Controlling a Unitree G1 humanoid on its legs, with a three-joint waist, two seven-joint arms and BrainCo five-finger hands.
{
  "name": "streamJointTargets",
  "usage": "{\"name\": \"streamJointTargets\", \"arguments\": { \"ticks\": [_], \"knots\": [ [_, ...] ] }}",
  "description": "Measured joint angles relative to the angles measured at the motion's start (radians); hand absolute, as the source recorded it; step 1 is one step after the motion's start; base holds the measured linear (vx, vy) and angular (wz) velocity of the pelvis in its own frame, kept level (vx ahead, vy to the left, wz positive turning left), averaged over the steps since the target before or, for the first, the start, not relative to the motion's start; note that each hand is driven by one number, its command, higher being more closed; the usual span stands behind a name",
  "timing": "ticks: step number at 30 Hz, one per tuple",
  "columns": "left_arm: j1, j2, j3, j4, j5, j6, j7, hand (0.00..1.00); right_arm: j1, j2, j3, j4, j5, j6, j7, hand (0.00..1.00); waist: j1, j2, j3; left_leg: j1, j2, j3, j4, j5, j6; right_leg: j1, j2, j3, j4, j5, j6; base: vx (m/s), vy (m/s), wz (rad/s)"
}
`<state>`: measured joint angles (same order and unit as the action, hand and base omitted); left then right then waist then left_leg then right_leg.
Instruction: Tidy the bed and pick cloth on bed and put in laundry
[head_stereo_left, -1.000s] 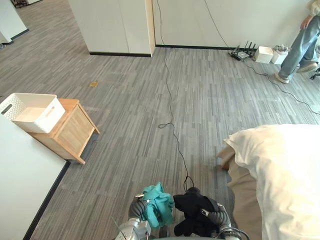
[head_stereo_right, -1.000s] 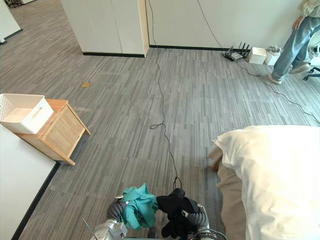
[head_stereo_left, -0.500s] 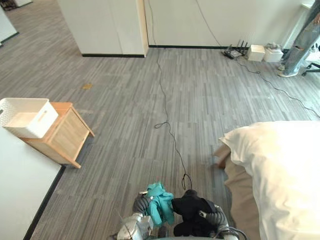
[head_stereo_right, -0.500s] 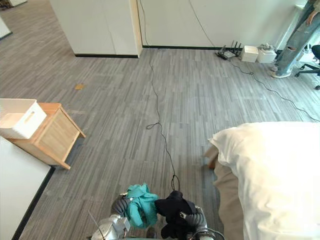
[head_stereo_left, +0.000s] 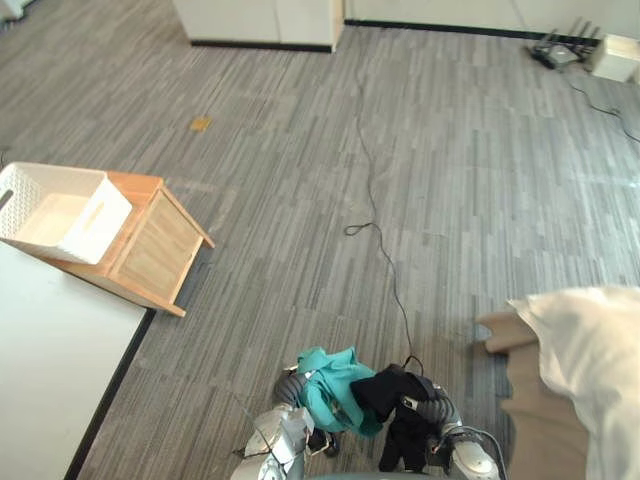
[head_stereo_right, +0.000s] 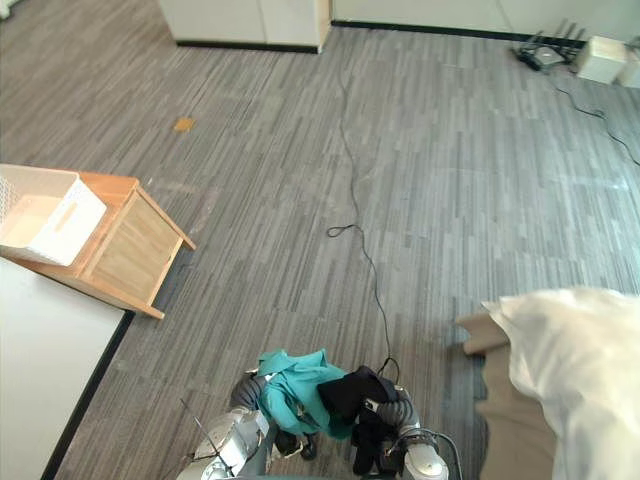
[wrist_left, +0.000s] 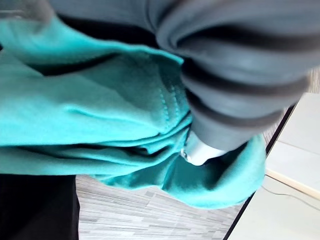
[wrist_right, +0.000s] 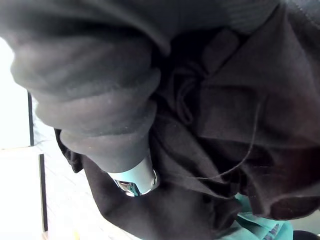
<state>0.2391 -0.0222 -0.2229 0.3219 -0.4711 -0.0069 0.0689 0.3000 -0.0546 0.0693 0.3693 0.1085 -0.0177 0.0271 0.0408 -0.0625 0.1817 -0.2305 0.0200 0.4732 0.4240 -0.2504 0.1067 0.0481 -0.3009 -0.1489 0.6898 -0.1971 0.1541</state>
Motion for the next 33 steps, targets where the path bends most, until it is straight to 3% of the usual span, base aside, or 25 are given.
{"name": "streamJointTargets", "arguments": {
  "ticks": [2,3,4,5,7,8,9,11,12,13,14,15,17,18,19,20,21,23,24,27,29,30,31,32,33],
  "knots": [
    [0.012,0.012,-0.001,0.0,0.003,0.003,0.001,1.0,0.003,0.012,0.004,0.0,-0.002,0.001,0.003,1.0,-0.011,0.004,0.013,0.143,-0.025,-0.047,-0.081,-0.017,-0.009,-0.094,0.003,0.007,0.326,-0.002,-0.021,0.59,0.213,0.47],
    [0.019,0.012,-0.003,0.0,0.003,0.003,0.001,1.0,0.004,0.009,0.005,0.0,-0.002,0.0,0.008,1.0,-0.022,0.018,0.019,0.197,-0.024,-0.068,-0.118,-0.017,-0.01,-0.113,0.019,-0.008,0.373,-0.015,-0.041,0.47,0.133,0.51],
    [0.028,0.012,-0.011,-0.001,0.007,0.002,0.001,1.0,0.012,0.003,0.003,-0.006,-0.002,-0.005,0.018,1.0,-0.034,0.055,0.021,0.298,-0.015,-0.102,-0.199,-0.004,-0.029,-0.165,0.044,-0.061,0.403,-0.042,-0.071,0.64,0.147,0.57],
    [0.026,0.015,-0.015,-0.001,0.01,0.001,0.001,1.0,0.023,0.006,0.001,-0.015,-0.002,-0.007,0.019,1.0,-0.043,0.078,0.025,0.358,-0.005,-0.126,-0.244,0.004,-0.041,-0.232,0.058,-0.107,0.369,-0.078,-0.084,0.65,0.121,0.62],
    [-0.002,0.026,-0.016,0.004,0.01,0.002,0.002,1.0,0.021,0.01,0.003,-0.022,-0.001,-0.006,0.02,1.0,-0.058,0.081,0.03,0.387,0.004,-0.184,-0.25,0.0,-0.052,-0.354,0.062,-0.147,0.219,-0.111,-0.101,0.84,-0.058,0.84],
    [-0.029,0.025,-0.022,0.005,0.011,0.002,0.003,1.0,0.015,0.003,-0.005,-0.035,0.0,-0.006,0.019,1.0,-0.062,0.105,0.042,0.403,0.033,-0.223,-0.25,-0.019,-0.094,-0.424,0.084,-0.142,0.047,-0.1,-0.105,0.74,-0.19,1.02],
    [-0.045,0.025,-0.027,0.006,0.011,0.001,0.003,1.0,0.013,0.003,-0.018,-0.044,0.0,-0.006,0.019,1.0,-0.068,0.12,0.05,0.412,0.053,-0.243,-0.249,-0.035,-0.124,-0.453,0.097,-0.119,-0.071,-0.065,-0.097,0.61,-0.233,1.16],
    [-0.082,0.025,-0.026,0.042,0.011,-0.002,0.005,1.0,0.009,0.007,-0.036,-0.074,0.001,-0.002,0.017,1.0,-0.079,0.122,0.052,0.475,0.1,-0.29,-0.258,-0.084,-0.221,-0.492,0.093,0.027,-0.467,0.142,-0.048,0.75,-0.351,1.32],
    [-0.063,0.027,-0.021,0.044,0.01,-0.003,0.011,1.0,0.013,0.009,-0.026,-0.079,0.0,0.001,0.017,1.0,-0.079,0.107,0.045,0.526,0.121,-0.298,-0.263,-0.105,-0.257,-0.489,0.087,0.055,-0.51,0.191,-0.052,0.92,-0.474,1.08],
    [-0.048,0.021,-0.017,0.049,0.011,-0.001,0.02,1.0,0.013,0.003,-0.019,-0.079,-0.001,0.005,0.017,1.0,-0.083,0.12,0.047,0.564,0.155,-0.313,-0.236,-0.116,-0.28,-0.495,0.102,0.063,-0.409,0.319,-0.053,0.63,-0.339,0.68],
    [-0.04,0.017,-0.017,0.05,0.011,0.0,0.022,1.0,0.007,-0.001,-0.019,-0.079,-0.001,0.006,0.016,1.0,-0.085,0.132,0.045,0.564,0.181,-0.319,-0.201,-0.108,-0.295,-0.51,0.112,0.063,-0.336,0.336,-0.053,0.77,-0.453,0.55],
    [-0.031,-0.009,-0.008,0.045,0.011,-0.001,0.025,1.0,-0.025,-0.016,-0.021,-0.079,-0.001,0.007,0.016,1.0,-0.08,0.175,0.04,0.507,0.254,-0.328,-0.066,-0.03,-0.286,-0.523,0.132,0.019,-0.217,0.225,-0.076,0.57,-0.381,0.37],
    [-0.024,-0.019,0.022,0.039,0.005,-0.002,0.025,1.0,-0.056,-0.039,-0.016,-0.082,-0.001,0.006,0.016,1.0,-0.079,0.182,0.039,0.405,0.307,-0.324,0.119,0.126,-0.179,-0.496,0.161,-0.014,-0.192,0.166,-0.12,0.63,-0.451,0.24],
    [-0.024,-0.029,0.038,0.038,-0.003,-0.003,0.025,1.0,-0.068,-0.045,-0.005,-0.086,-0.001,0.005,0.016,1.0,-0.073,0.191,0.044,0.321,0.377,-0.321,0.293,0.218,-0.122,-0.417,0.197,-0.05,-0.243,0.138,-0.146,0.7,-0.464,0.12],
    [-0.024,-0.029,0.039,0.035,-0.027,-0.003,0.024,1.0,-0.076,-0.055,-0.007,-0.09,-0.002,0.005,0.015,1.0,-0.055,0.191,0.057,0.252,0.399,-0.345,0.474,0.172,-0.114,-0.313,0.238,-0.067,-0.311,0.126,-0.166,0.79,-0.49,0.02],
    [-0.022,-0.029,0.038,0.033,-0.037,-0.003,0.024,1.0,-0.075,-0.06,-0.008,-0.099,-0.001,0.005,0.014,1.0,-0.046,0.184,0.062,0.227,0.386,-0.361,0.534,0.148,-0.118,-0.267,0.25,-0.067,-0.339,0.121,-0.174,0.71,-0.42,-0.1],
    [-0.018,-0.029,0.039,0.02,-0.047,-0.004,0.023,1.0,-0.08,-0.075,-0.007,-0.132,-0.001,-0.002,0.015,1.0,-0.024,0.169,0.069,0.16,0.314,-0.374,0.617,0.097,-0.124,-0.159,0.261,-0.065,-0.416,0.111,-0.19,0.53,-0.313,-0.08],
    [-0.002,-0.029,0.048,-0.016,-0.055,-0.005,0.023,1.0,-0.103,-0.091,-0.002,-0.151,-0.001,-0.007,0.017,1.0,-0.015,0.162,0.073,0.074,0.239,-0.357,0.609,0.046,-0.147,-0.081,0.275,-0.057,-0.495,0.105,-0.199,0.47,-0.231,-0.2],
    [0.02,-0.03,0.071,-0.05,-0.068,-0.007,0.022,1.0,-0.132,-0.102,0.004,-0.151,-0.001,-0.006,0.018,1.0,0.008,0.177,0.067,0.007,0.198,-0.306,0.545,0.009,-0.142,-0.028,0.298,-0.034,-0.551,0.09,-0.216,0.52,-0.211,-0.39],
    [0.043,-0.036,0.114,-0.091,-0.069,-0.015,0.024,1.0,-0.157,-0.118,0.008,-0.151,-0.001,-0.006,0.019,1.0,0.029,0.184,0.063,-0.055,0.151,-0.181,0.349,-0.005,-0.131,0.056,0.306,-0.043,-0.607,0.054,-0.215,0.47,-0.112,-0.02],
    [0.069,-0.041,0.129,-0.138,-0.069,-0.027,0.024,1.0,-0.184,-0.137,0.0,-0.151,-0.001,-0.007,0.017,1.0,0.03,0.183,0.054,-0.055,0.143,0.093,0.124,-0.001,-0.124,0.134,0.315,-0.104,-0.648,0.012,-0.179,0.48,-0.036,0.61],
    [0.069,-0.041,0.132,-0.142,-0.069,-0.027,0.024,1.0,-0.19,-0.14,-0.004,-0.151,-0.001,-0.007,0.016,1.0,0.031,0.182,0.042,-0.053,0.139,0.172,0.079,-0.001,-0.123,0.145,0.317,-0.13,-0.648,-0.005,-0.165,0.54,-0.007,0.88],
    [0.07,-0.042,0.137,-0.15,-0.069,-0.026,0.024,1.0,-0.191,-0.139,-0.018,-0.15,-0.002,-0.007,0.006,1.0,0.033,0.171,0.008,-0.039,0.119,0.312,0.004,0.006,-0.053,0.152,0.317,-0.179,-0.606,-0.058,-0.117,0.56,0.011,1.04],
    [0.071,-0.042,0.15,-0.15,-0.069,-0.025,0.022,1.0,-0.198,-0.134,-0.032,-0.138,-0.003,-0.008,-0.005,1.0,0.031,0.177,-0.004,-0.006,0.076,0.309,-0.068,0.044,0.115,0.131,0.314,-0.214,-0.437,-0.126,-0.05,0.58,0.019,1.18],
    [0.066,-0.044,0.165,-0.147,-0.069,-0.022,0.024,1.0,-0.2,-0.122,-0.039,-0.118,-0.006,-0.007,-0.007,1.0,0.029,0.149,-0.006,0.019,0.054,0.278,-0.083,0.042,0.132,0.107,0.274,-0.222,-0.318,-0.147,-0.026,0.62,0.02,1.3]
  ]
}}
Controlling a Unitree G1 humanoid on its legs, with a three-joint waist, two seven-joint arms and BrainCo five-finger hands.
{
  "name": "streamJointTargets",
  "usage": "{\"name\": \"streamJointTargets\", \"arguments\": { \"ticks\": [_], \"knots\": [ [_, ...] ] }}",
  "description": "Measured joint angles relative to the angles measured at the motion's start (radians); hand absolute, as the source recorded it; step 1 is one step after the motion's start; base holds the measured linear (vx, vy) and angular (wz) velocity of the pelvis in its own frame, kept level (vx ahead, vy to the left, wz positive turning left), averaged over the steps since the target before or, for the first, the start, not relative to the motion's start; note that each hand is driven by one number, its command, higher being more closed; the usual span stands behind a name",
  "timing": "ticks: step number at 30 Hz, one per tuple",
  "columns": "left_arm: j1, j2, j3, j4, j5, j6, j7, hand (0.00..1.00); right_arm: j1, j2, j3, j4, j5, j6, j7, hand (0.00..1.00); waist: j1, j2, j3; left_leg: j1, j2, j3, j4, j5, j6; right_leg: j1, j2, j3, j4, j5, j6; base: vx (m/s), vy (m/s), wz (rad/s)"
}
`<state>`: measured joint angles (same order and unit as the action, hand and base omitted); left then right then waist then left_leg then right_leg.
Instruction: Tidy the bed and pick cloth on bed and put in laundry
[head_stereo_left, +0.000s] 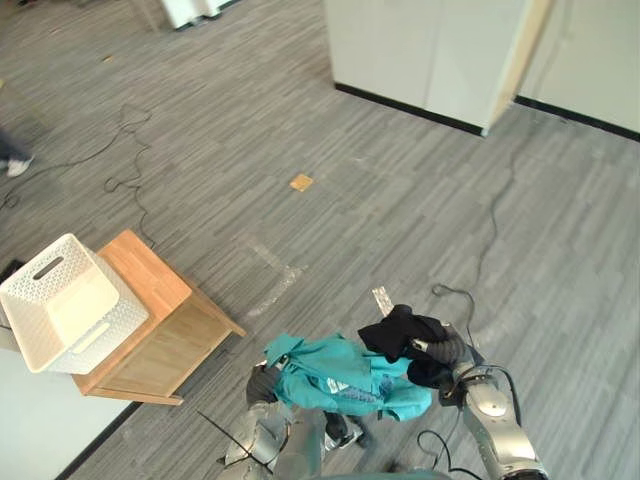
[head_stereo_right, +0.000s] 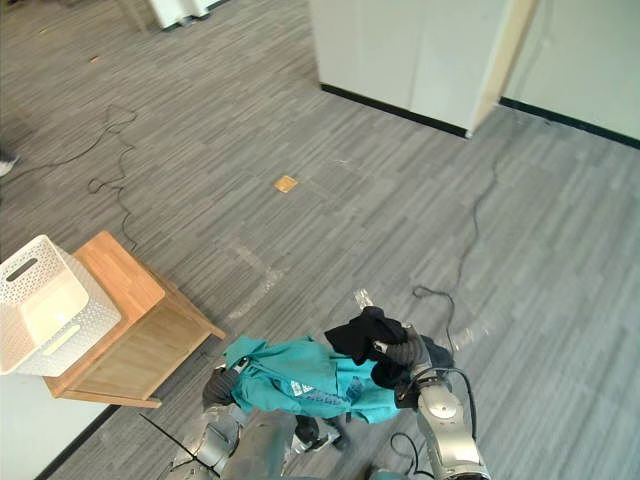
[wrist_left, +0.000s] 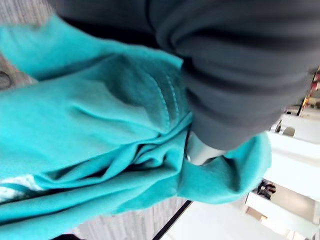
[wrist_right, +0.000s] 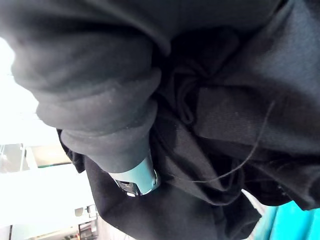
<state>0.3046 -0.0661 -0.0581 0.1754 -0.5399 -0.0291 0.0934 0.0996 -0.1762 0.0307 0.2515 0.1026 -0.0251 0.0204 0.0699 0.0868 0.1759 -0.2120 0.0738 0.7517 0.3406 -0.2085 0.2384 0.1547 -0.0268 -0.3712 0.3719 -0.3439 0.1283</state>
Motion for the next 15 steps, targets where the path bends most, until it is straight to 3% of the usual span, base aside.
{"name": "streamJointTargets", "arguments": {
  "ticks": [1,2,4,7,8,9,10,11,12,13,14,15],
  "knots": [
    [0.005,-0.001,0.012,-0.009,0.0,0.001,0.003,1.0,0.002,0.012,-0.005,0.021,-0.016,0.001,0.001,1.0,0.001,-0.027,-0.009,0.04,-0.034,-0.051,-0.021,-0.019,0.006,-0.108,-0.068,0.002,0.333,0.049,0.043,0.78,0.001,1.5],
    [0.007,-0.001,0.009,-0.014,0.001,0.001,0.013,1.0,0.016,0.027,-0.01,0.021,-0.028,0.001,0.001,1.0,-0.004,-0.044,-0.008,0.088,-0.054,-0.114,-0.013,-0.037,-0.015,-0.189,-0.119,0.03,0.596,0.091,0.047,0.66,-0.007,1.58],
    [0.011,0.0,-0.01,-0.015,0.002,0.004,0.023,1.0,0.054,0.054,-0.028,0.02,-0.035,0.001,0.002,1.0,-0.008,-0.05,-0.007,0.196,-0.079,-0.237,-0.038,-0.046,-0.036,-0.23,-0.18,0.036,0.772,0.089,0.044,0.76,-0.145,1.9],
    [0.023,0.0,-0.021,-0.051,0.006,0.001,0.024,1.0,0.08,0.086,-0.023,0.009,-0.035,-0.002,0.003,1.0,-0.034,-0.05,-0.02,0.299,-0.064,-0.441,-0.101,-0.03,-0.066,-0.313,-0.246,0.027,0.647,0.039,-0.046,0.58,-0.256,1.82],
    [0.023,0.0,-0.021,-0.056,0.012,-0.002,0.024,1.0,0.082,0.09,-0.025,0.006,-0.034,-0.007,0.002,1.0,-0.038,-0.051,-0.021,0.306,-0.053,-0.468,-0.107,-0.026,-0.082,-0.336,-0.25,0.04,0.589,0.034,-0.056,0.53,-0.377,1.83],
    [0.018,0.001,-0.021,-0.059,0.018,-0.01,0.024,1.0,0.079,0.093,-0.03,0.006,-0.033,-0.01,0.002,1.0,-0.042,-0.051,-0.021,0.321,-0.025,-0.527,-0.121,-0.021,-0.123,-0.379,-0.242,0.108,0.414,0.038,-0.049,0.61,-0.509,1.64],
    [0.019,0.001,-0.021,-0.057,0.034,-0.014,0.027,1.0,0.075,0.095,-0.041,0.005,-0.032,-0.011,0.0,1.0,-0.047,-0.046,-0.02,0.333,0.002,-0.572,-0.135,-0.022,-0.173,-0.4,-0.221,0.195,0.234,0.061,-0.019,0.47,-0.471,1.52],
    [0.018,0.004,-0.021,-0.057,0.037,-0.016,0.032,1.0,0.075,0.099,-0.05,0.005,-0.032,-0.012,-0.001,1.0,-0.053,-0.049,-0.022,0.335,0.014,-0.592,-0.14,-0.022,-0.197,-0.406,-0.215,0.249,0.116,0.094,-0.007,0.47,-0.561,1.43],
    [0.01,0.01,-0.024,-0.057,0.044,-0.02,0.042,1.0,0.088,0.116,-0.082,-0.002,-0.02,-0.014,-0.016,1.0,-0.056,-0.061,-0.026,0.356,0.047,-0.628,-0.158,-0.04,-0.281,-0.408,-0.218,0.374,-0.111,0.194,0.005,0.5,-0.628,1.23],
    [0.007,0.02,-0.023,-0.057,0.045,-0.024,0.044,1.0,0.101,0.133,-0.098,0.0,-0.012,-0.014,-0.027,1.0,-0.052,-0.079,-0.026,0.385,0.066,-0.643,-0.169,-0.059,-0.344,-0.405,-0.223,0.444,-0.181,0.243,0.004,0.51,-0.653,1.09],
    [0.01,0.03,-0.023,-0.055,0.047,-0.027,0.046,1.0,0.112,0.142,-0.1,0.0,-0.011,-0.013,-0.035,1.0,-0.051,-0.089,-0.024,0.404,0.081,-0.659,-0.173,-0.074,-0.373,-0.4,-0.22,0.467,-0.171,0.309,0.045,0.58,-0.788,0.76],
    [0.024,0.01,-0.028,-0.032,0.052,-0.023,0.052,1.0,0.143,0.123,-0.103,-0.001,-0.002,-0.01,-0.041,1.0,-0.054,-0.026,-0.05,0.436,0.182,-0.699,-0.172,-0.093,-0.399,-0.412,-0.13,0.424,-0.044,0.319,0.059,0.45,-0.619,0.54]
  ]
}}
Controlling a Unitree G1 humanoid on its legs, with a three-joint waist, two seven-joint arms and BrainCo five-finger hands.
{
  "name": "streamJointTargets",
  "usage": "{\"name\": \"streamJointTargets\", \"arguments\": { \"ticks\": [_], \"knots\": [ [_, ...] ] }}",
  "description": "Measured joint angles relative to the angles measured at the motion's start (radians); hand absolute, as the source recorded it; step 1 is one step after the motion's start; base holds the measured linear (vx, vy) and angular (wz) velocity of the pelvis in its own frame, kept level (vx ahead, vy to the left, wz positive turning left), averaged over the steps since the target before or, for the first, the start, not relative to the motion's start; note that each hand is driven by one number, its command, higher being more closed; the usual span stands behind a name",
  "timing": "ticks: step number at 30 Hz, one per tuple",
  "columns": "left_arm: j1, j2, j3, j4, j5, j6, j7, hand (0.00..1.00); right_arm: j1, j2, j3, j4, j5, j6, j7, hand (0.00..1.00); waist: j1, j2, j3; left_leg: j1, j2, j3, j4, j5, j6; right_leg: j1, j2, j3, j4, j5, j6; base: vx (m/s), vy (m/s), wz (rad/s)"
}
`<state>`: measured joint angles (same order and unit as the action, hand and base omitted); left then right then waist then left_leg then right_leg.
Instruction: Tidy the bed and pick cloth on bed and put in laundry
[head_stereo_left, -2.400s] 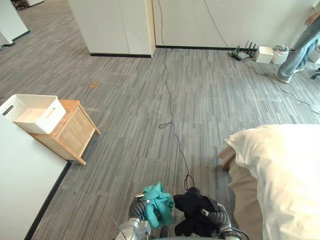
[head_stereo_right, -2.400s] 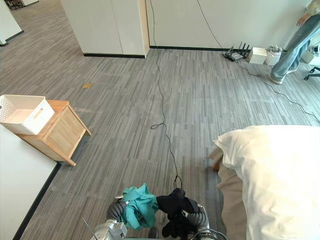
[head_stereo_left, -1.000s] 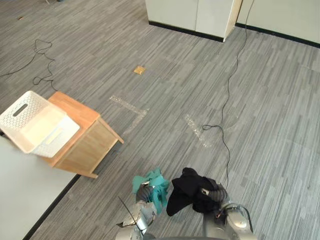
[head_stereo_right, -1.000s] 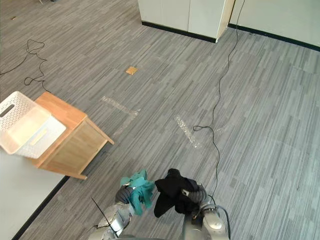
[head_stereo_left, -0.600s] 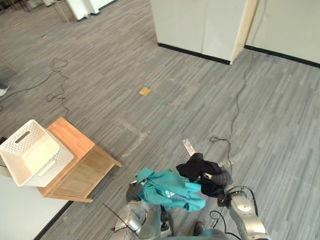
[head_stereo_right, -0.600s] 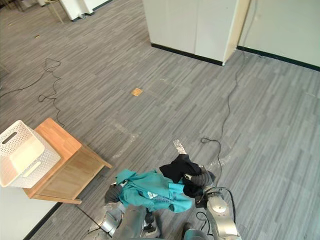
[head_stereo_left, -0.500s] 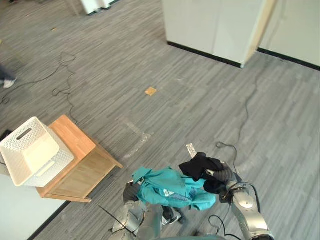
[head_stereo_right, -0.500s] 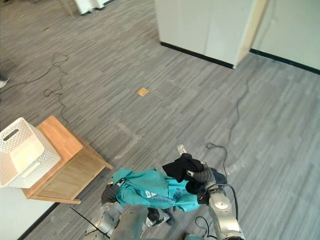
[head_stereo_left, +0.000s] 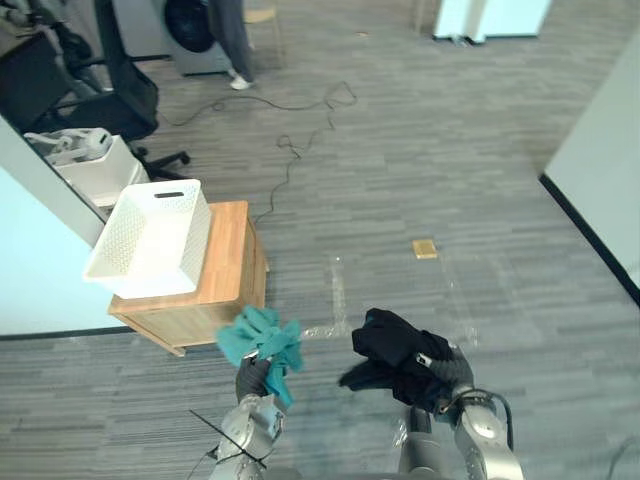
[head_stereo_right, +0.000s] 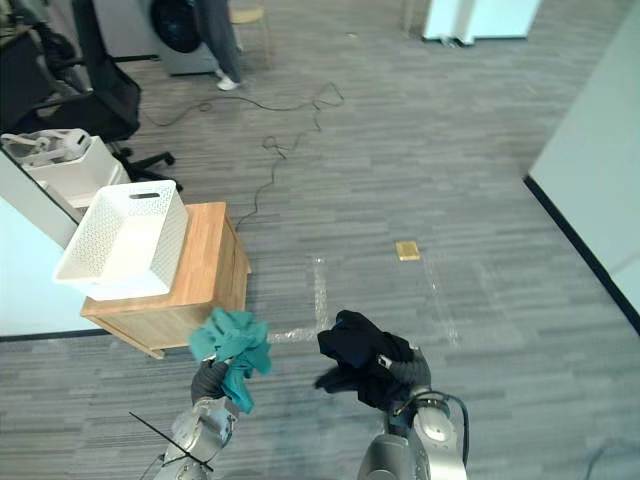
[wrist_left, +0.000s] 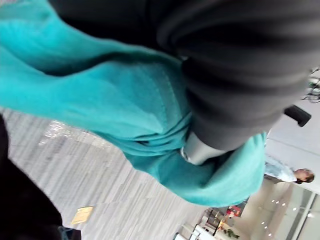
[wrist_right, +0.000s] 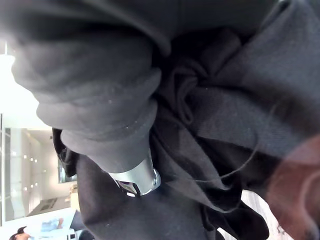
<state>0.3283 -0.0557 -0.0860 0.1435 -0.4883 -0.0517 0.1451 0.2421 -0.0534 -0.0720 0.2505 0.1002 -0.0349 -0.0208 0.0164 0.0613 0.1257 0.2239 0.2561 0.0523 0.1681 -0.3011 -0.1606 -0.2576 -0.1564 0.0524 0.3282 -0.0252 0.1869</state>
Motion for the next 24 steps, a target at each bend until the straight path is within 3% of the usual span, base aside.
{"name": "streamJointTargets", "arguments": {
  "ticks": [1,3,4,5,7,9,11,12,13,14,18,19,20,22,23,24],
  "knots": [
    [-0.001,0.002,-0.014,-0.001,0.011,-0.001,0.0,1.0,0.002,-0.006,-0.009,0.0,0.006,0.002,-0.002,1.0,0.0,0.02,-0.009,-0.017,0.034,-0.01,0.049,0.013,0.009,-0.01,0.028,-0.019,0.05,-0.039,-0.023,0.51,-0.714,0.51],
    [-0.013,-0.003,-0.029,-0.002,0.022,-0.006,-0.001,1.0,-0.003,-0.021,-0.007,0.0,0.009,0.0,-0.002,1.0,-0.006,0.037,-0.005,-0.119,0.092,-0.04,0.254,0.06,0.071,0.005,0.068,-0.07,0.089,-0.088,-0.076,0.34,-0.488,0.36],
    [-0.027,-0.001,-0.033,0.002,0.019,-0.005,-0.001,1.0,0.007,-0.019,-0.008,-0.001,0.015,-0.001,-0.002,1.0,-0.019,0.04,0.004,-0.217,0.135,-0.041,0.451,0.134,0.186,0.064,0.089,-0.116,0.068,-0.105,-0.105,0.33,-0.457,0.63],
    [-0.034,0.004,-0.034,0.008,0.016,-0.004,-0.001,1.0,0.019,-0.018,-0.006,-0.002,0.018,-0.003,-0.003,1.0,-0.02,0.037,0.031,-0.279,0.154,-0.021,0.653,0.145,0.205,0.153,0.108,-0.148,0.025,-0.109,-0.144,0.32,-0.408,0.6],
    [-0.028,0.003,-0.039,0.007,0.016,-0.004,-0.001,1.0,0.031,-0.016,-0.005,-0.018,0.029,-0.008,-0.006,1.0,0.0,0.03,0.047,-0.324,0.103,0.059,0.813,0.143,0.208,0.246,0.12,-0.156,-0.037,-0.109,-0.17,0.24,-0.264,0.18],
    [-0.027,0.0,-0.043,0.003,0.017,-0.004,-0.002,1.0,0.03,-0.016,0.0,-0.057,0.041,-0.024,-0.009,1.0,-0.001,0.038,0.047,-0.37,0.038,0.2,0.752,0.161,0.198,0.275,0.129,-0.165,-0.08,-0.111,-0.174,0.24,-0.149,0.03],
    [-0.024,-0.004,-0.029,-0.008,0.019,-0.003,-0.008,1.0,0.027,0.012,0.011,-0.073,0.047,-0.029,-0.015,1.0,-0.005,0.018,0.051,-0.389,0.045,0.266,0.744,0.227,0.193,0.31,0.12,-0.168,-0.147,-0.103,-0.187,0.32,-0.118,0.2],
    [-0.024,-0.001,-0.036,-0.017,0.019,-0.003,-0.012,1.0,0.027,0.018,0.012,-0.074,0.047,-0.029,-0.018,1.0,-0.002,0.006,0.06,-0.403,0.04,0.28,0.744,0.194,0.185,0.317,0.114,-0.173,-0.163,-0.102,-0.188,0.28,-0.081,0.56],
    [-0.029,0.0,-0.051,-0.025,0.02,-0.002,-0.017,1.0,0.02,0.015,0.01,-0.074,0.047,-0.028,-0.023,1.0,-0.002,0.003,0.067,-0.42,0.03,0.3,0.698,0.108,0.15,0.337,0.098,-0.196,-0.188,-0.103,-0.186,0.25,0.007,0.67],
    [-0.036,0.0,-0.063,-0.027,0.027,-0.002,-0.021,1.0,0.017,0.012,0.006,-0.074,0.047,-0.028,-0.026,1.0,-0.003,0.002,0.068,-0.44,0.003,0.331,0.6,0.073,0.138,0.368,0.079,-0.232,-0.219,-0.106,-0.18,0.21,0.013,0.76],
    [-0.031,-0.001,-0.072,-0.059,0.033,-0.002,-0.033,1.0,-0.019,0.0,-0.008,-0.074,0.047,-0.029,-0.042,1.0,-0.001,0.002,0.068,-0.46,-0.08,0.418,0.212,0.1,0.122,0.466,0.039,-0.329,-0.277,-0.129,-0.117,0.32,0.129,0.65],
    [-0.025,-0.004,-0.073,-0.07,0.046,-0.002,-0.033,1.0,-0.029,-0.004,-0.006,-0.072,0.047,-0.031,-0.044,1.0,0.007,-0.005,0.062,-0.447,-0.106,0.416,0.189,0.204,0.197,0.501,0.023,-0.329,-0.287,-0.141,-0.086,0.48,0.27,0.24],
    [-0.023,-0.005,-0.077,-0.079,0.053,-0.002,-0.033,1.0,-0.03,-0.004,-0.005,-0.072,0.047,-0.032,-0.043,1.0,0.001,-0.013,0.049,-0.439,-0.131,0.414,0.215,0.18,0.248,0.514,-0.003,-0.329,-0.28,-0.136,-0.07,0.5,0.281,0.26],
    [-0.024,-0.004,-0.076,-0.087,0.071,-0.001,-0.033,1.0,-0.034,0.002,-0.006,-0.072,0.046,-0.033,-0.041,1.0,-0.002,-0.023,0.047,-0.428,-0.151,0.413,0.231,0.152,0.292,0.496,-0.026,-0.318,-0.194,-0.134,-0.064,0.4,0.236,0.27],
    [-0.025,-0.004,-0.077,-0.087,0.073,0.0,-0.034,1.0,-0.03,0.009,-0.009,-0.068,0.046,-0.033,-0.041,1.0,-0.002,-0.032,0.046,-0.403,-0.17,0.415,0.213,0.145,0.298,0.461,-0.05,-0.305,-0.086,-0.139,-0.058,0.43,0.286,0.19],
    [-0.027,-0.004,-0.077,-0.087,0.094,0.004,-0.034,1.0,-0.022,0.019,-0.009,-0.068,0.046,-0.033,-0.041,1.0,-0.004,-0.047,0.046,-0.349,-0.203,0.412,0.164,0.133,0.302,0.382,-0.092,-0.282,0.128,-0.131,-0.04,0.43,0.283,0.34]
  ]
}}
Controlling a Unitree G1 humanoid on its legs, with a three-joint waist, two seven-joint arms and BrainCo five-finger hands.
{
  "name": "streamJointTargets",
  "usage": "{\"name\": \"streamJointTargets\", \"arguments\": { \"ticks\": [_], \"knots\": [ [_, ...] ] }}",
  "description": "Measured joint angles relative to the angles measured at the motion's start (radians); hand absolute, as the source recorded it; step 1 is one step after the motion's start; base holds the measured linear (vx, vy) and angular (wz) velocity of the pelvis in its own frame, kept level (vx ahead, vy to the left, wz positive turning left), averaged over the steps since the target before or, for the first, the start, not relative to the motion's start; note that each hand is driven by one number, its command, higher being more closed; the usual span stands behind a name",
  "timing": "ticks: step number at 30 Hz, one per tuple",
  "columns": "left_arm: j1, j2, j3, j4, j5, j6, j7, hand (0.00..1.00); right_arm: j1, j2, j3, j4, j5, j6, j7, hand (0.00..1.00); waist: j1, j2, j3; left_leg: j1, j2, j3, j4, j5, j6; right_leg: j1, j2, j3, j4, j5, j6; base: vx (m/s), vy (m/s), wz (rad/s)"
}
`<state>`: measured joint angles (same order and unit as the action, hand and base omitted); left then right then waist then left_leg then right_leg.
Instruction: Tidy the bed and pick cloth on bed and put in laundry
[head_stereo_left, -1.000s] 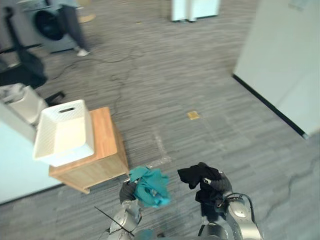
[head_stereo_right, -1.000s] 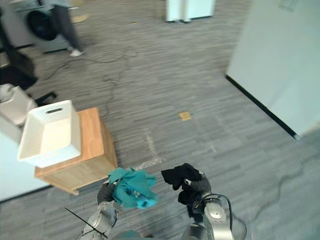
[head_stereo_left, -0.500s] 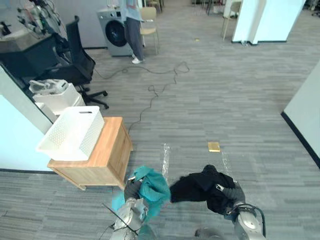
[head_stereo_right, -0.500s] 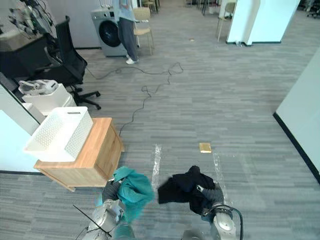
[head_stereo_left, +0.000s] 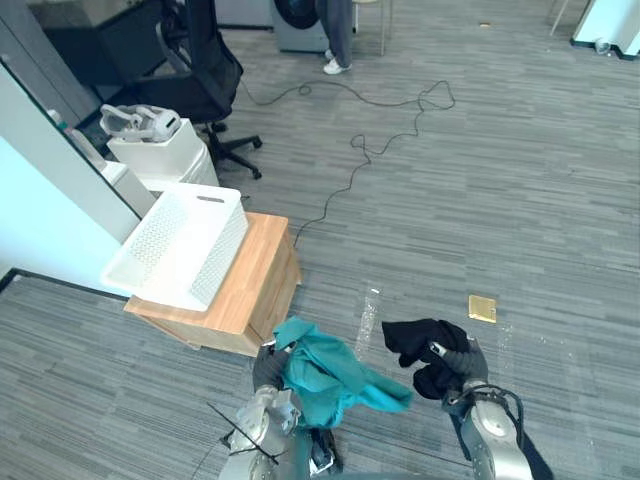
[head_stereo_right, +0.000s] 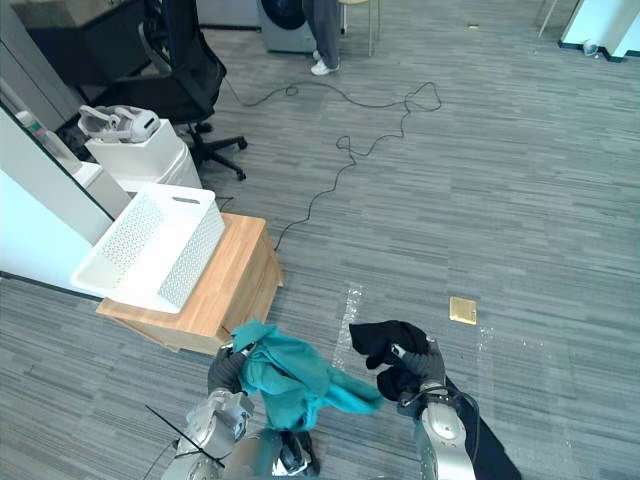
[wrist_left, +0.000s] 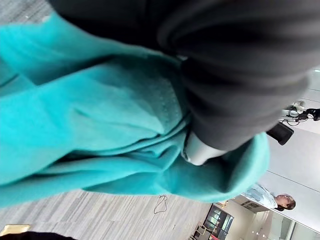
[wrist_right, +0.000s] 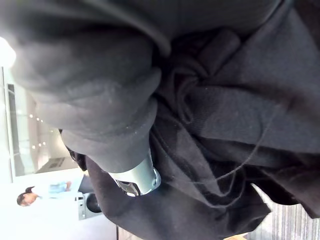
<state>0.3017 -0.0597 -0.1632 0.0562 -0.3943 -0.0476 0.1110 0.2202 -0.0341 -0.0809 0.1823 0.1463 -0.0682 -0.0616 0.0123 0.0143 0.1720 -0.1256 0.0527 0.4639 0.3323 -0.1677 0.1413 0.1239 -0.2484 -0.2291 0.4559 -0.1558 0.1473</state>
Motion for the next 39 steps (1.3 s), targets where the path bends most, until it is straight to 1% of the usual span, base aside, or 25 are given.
{"name": "streamJointTargets", "arguments": {
  "ticks": [1,2,3,5,7,10,12,13,14,15,16,17,19,20,21,23,25,29,30,32,35,36,37,38,39],
  "knots": [
    [-0.007,0.006,0.001,0.0,0.022,0.006,0.001,1.0,0.012,0.02,0.001,0.001,0.0,0.0,0.0,1.0,-0.009,-0.015,0.004,0.062,-0.036,-0.022,-0.044,-0.004,0.001,-0.084,-0.029,0.047,0.244,0.032,0.058,0.43,0.263,0.46],
    [-0.009,0.008,0.001,0.001,0.03,0.007,0.002,1.0,0.021,0.028,0.003,0.002,0.0,0.0,0.0,1.0,-0.018,-0.017,0.005,0.094,-0.045,-0.039,-0.064,-0.009,-0.006,-0.11,-0.038,0.06,0.345,0.034,0.064,0.46,0.22,0.74],
    [-0.009,0.012,-0.002,-0.001,0.043,0.006,0.001,1.0,0.035,0.039,0.013,0.002,0.0,0.0,0.002,1.0,-0.033,-0.015,0.003,0.149,-0.058,-0.065,-0.09,-0.012,-0.012,-0.156,-0.048,0.048,0.48,0.026,0.053,0.43,0.165,0.73],
    [-0.009,0.026,-0.008,-0.007,0.055,0.001,0.0,1.0,0.043,0.042,0.032,0.002,0.0,-0.001,0.009,1.0,-0.045,-0.007,-0.005,0.206,-0.063,-0.098,-0.131,-0.015,-0.017,-0.219,-0.072,-0.025,0.514,-0.007,0.011,0.41,0.124,0.63],
    [-0.022,0.047,-0.014,-0.007,0.055,-0.001,-0.001,1.0,0.043,0.059,0.039,0.002,0.0,-0.005,0.019,1.0,-0.057,-0.001,-0.013,0.234,-0.066,-0.145,-0.164,-0.019,-0.026,-0.29,-0.071,-0.084,0.396,-0.057,-0.022,0.34,0.017,0.59],
    [-0.036,0.054,-0.036,-0.002,0.055,-0.002,-0.002,1.0,0.052,0.062,0.036,0.002,0.0,-0.005,0.02,1.0,-0.059,0.008,-0.011,0.26,-0.055,-0.199,-0.16,-0.048,-0.076,-0.33,0.008,-0.021,0.024,-0.049,-0.04,0.29,-0.123,0.54],
    [-0.056,0.054,-0.053,0.017,0.055,-0.002,-0.003,1.0,0.054,0.063,0.029,0.002,0.0,-0.005,0.018,1.0,-0.061,0.026,-0.007,0.278,-0.03,-0.227,-0.151,-0.07,-0.114,-0.342,0.05,0.053,-0.198,0.03,-0.051,0.32,-0.225,0.59],
    [-0.066,0.055,-0.063,0.034,0.056,-0.002,-0.004,1.0,0.058,0.064,0.021,0.002,0.0,-0.005,0.018,1.0,-0.064,0.035,-0.01,0.292,-0.011,-0.249,-0.143,-0.088,-0.144,-0.351,0.06,0.101,-0.296,0.103,-0.043,0.35,-0.307,0.59],
    [-0.064,0.056,-0.066,0.035,0.057,-0.003,-0.004,1.0,0.066,0.065,0.019,0.001,0.001,-0.005,0.018,1.0,-0.064,0.031,-0.012,0.311,0.002,-0.274,-0.142,-0.108,-0.178,-0.354,0.054,0.152,-0.34,0.148,-0.043,0.42,-0.435,0.61],
    [-0.063,0.061,-0.066,0.035,0.063,-0.004,-0.005,1.0,0.072,0.067,0.019,0.001,0.0,-0.005,0.019,1.0,-0.064,0.021,-0.015,0.322,0.006,-0.287,-0.141,-0.118,-0.196,-0.355,0.049,0.171,-0.345,0.151,-0.04,0.37,-0.43,0.7],
    [-0.058,0.072,-0.066,0.039,0.073,-0.006,-0.012,1.0,0.092,0.07,0.021,-0.003,0.0,-0.005,0.019,1.0,-0.064,-0.005,-0.026,0.352,0.019,-0.311,-0.141,-0.145,-0.233,-0.352,0.028,0.184,-0.319,0.193,-0.019,0.48,-0.579,0.74],
    [-0.047,0.068,-0.062,0.05,0.078,-0.005,-0.018,1.0,0.093,0.052,0.022,-0.003,0.0,-0.005,0.018,1.0,-0.066,0.02,-0.025,0.371,0.083,-0.326,-0.123,-0.169,-0.255,-0.355,0.072,0.159,-0.236,0.228,-0.014,0.43,-0.496,0.74],
    [-0.033,0.041,-0.06,0.061,0.084,-0.006,-0.023,1.0,0.074,0.01,0.025,-0.003,0.001,-0.006,0.017,1.0,-0.067,0.08,-0.029,0.311,0.168,-0.329,0.036,-0.146,-0.26,-0.326,0.122,0.095,-0.191,0.168,-0.061,0.43,-0.479,0.66],
    [-0.02,0.024,-0.059,0.061,0.084,-0.008,-0.024,1.0,0.058,-0.007,0.027,-0.004,0.002,-0.009,0.017,1.0,-0.069,0.071,-0.009,0.221,0.208,-0.34,0.227,-0.082,-0.188,-0.281,0.131,0.055,-0.187,0.135,-0.084,0.4,-0.459,0.75],
    [-0.017,0.018,-0.059,0.061,0.084,-0.008,-0.024,1.0,0.051,-0.013,0.027,-0.006,0.002,-0.014,0.017,1.0,-0.071,0.073,0.007,0.178,0.233,-0.34,0.342,-0.032,-0.152,-0.24,0.134,0.03,-0.197,0.118,-0.091,0.35,-0.429,0.88],
    [0.002,0.015,-0.059,0.06,0.08,-0.008,-0.022,1.0,0.038,-0.031,0.03,-0.011,0.002,-0.029,0.016,1.0,-0.051,0.066,0.037,0.066,0.316,-0.231,0.612,-0.031,-0.147,-0.102,0.144,-0.042,-0.241,0.072,-0.117,0.31,-0.399,0.69],
    [0.005,0.014,-0.051,0.052,0.079,-0.008,-0.022,1.0,0.013,-0.045,0.03,-0.013,0.002,-0.041,0.012,1.0,-0.05,0.067,0.037,0.01,0.325,-0.104,0.618,-0.045,-0.128,-0.047,0.141,-0.08,-0.281,0.063,-0.123,0.25,-0.222,0.56],
    [0.006,0.014,-0.055,0.002,0.083,-0.009,-0.029,1.0,-0.029,-0.066,0.01,-0.019,0.001,-0.042,0.004,1.0,-0.049,0.075,0.03,-0.013,0.255,0.225,0.279,-0.041,-0.118,0.013,0.139,-0.206,-0.342,0.063,-0.124,0.27,-0.092,0.8],
    [0.006,0.014,-0.065,-0.002,0.083,-0.009,-0.035,1.0,-0.029,-0.072,-0.004,-0.021,0.001,-0.041,0.001,1.0,-0.05,0.08,0.026,0.012,0.235,0.351,0.171,-0.016,-0.078,0.041,0.145,-0.258,-0.337,0.047,-0.109,0.32,-0.039,0.91],
    [0.007,0.015,-0.089,-0.004,0.083,-0.009,-0.047,1.0,-0.018,-0.078,-0.023,-0.054,0.002,-0.041,-0.001,1.0,-0.054,0.091,0.01,0.046,0.193,0.415,0.052,0.014,-0.009,0.072,0.155,-0.307,-0.338,0.029,-0.079,0.35,0.015,1.04],
    [0.014,0.018,-0.096,-0.008,0.084,-0.008,-0.055,1.0,-0.013,-0.056,-0.031,-0.098,0.002,-0.043,0.002,1.0,-0.053,0.037,-0.029,0.115,0.045,0.367,-0.15,0.04,-0.011,0.081,0.084,-0.341,-0.259,-0.01,-0.033,0.24,0.1,0.74],
    [0.016,0.019,-0.1,-0.007,0.084,-0.007,-0.058,1.0,-0.014,-0.051,-0.031,-0.105,0.002,-0.043,0.003,1.0,-0.053,0.031,-0.028,0.133,0.024,0.349,-0.179,0.042,-0.015,0.074,0.065,-0.344,-0.198,-0.021,-0.025,0.21,0.147,0.82],
    [0.019,0.025,-0.106,-0.006,0.087,-0.005,-0.066,1.0,-0.014,-0.042,-0.037,-0.114,0.001,-0.044,0.005,1.0,-0.068,0.03,-0.028,0.165,-0.006,0.3,-0.221,0.044,-0.018,0.026,0.008,-0.34,-0.001,-0.024,-0.029,0.32,0.16,1.09],
    [0.021,0.036,-0.113,-0.008,0.091,-0.005,-0.067,1.0,-0.014,-0.025,-0.042,-0.115,0.001,-0.044,0.007,1.0,-0.085,0.02,-0.031,0.186,-0.024,0.247,-0.233,0.043,-0.018,-0.057,-0.052,-0.291,0.229,-0.022,-0.062,0.28,0.131,1.22],
    [0.02,0.049,-0.114,-0.007,0.092,-0.005,-0.067,1.0,-0.013,-0.016,-0.041,-0.115,0.001,-0.044,0.009,1.0,-0.095,0.013,-0.032,0.192,-0.03,0.22,-0.232,0.04,-0.017,-0.093,-0.062,-0.25,0.311,-0.041,-0.063,0.38,0.067,1.34]
  ]
}}
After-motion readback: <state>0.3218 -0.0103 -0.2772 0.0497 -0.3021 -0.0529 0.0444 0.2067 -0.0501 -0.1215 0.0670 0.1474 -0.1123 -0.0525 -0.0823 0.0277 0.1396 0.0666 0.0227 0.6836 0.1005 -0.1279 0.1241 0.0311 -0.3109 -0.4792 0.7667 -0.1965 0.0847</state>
